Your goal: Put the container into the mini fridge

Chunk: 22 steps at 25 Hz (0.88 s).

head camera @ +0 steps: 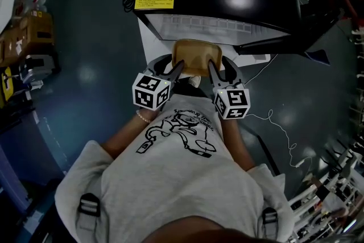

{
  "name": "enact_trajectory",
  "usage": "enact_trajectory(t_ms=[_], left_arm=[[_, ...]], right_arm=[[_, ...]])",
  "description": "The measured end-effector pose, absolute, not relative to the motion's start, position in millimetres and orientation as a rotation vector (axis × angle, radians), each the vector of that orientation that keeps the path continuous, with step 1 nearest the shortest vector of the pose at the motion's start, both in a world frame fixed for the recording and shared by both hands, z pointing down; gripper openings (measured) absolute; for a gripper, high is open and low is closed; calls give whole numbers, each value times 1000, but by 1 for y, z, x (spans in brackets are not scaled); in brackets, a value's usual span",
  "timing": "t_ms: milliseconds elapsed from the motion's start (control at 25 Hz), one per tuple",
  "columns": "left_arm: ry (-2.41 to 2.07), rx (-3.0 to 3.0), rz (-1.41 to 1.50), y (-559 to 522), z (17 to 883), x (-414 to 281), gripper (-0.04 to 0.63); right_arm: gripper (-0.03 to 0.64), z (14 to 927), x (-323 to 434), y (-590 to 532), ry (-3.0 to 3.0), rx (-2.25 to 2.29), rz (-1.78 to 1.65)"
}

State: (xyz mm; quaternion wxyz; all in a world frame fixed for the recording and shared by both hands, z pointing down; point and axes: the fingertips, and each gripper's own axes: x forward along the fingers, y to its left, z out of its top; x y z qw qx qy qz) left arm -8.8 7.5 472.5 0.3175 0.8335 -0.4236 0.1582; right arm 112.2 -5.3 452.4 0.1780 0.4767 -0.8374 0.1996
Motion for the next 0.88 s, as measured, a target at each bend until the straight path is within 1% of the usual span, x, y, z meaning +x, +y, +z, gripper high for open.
enact_trajectory(t_ms=[880], left_arm=[[-1134,2208,382,-31,457,5,164]], right_arm=[[169,435,125,-48,-2386,1356,525]])
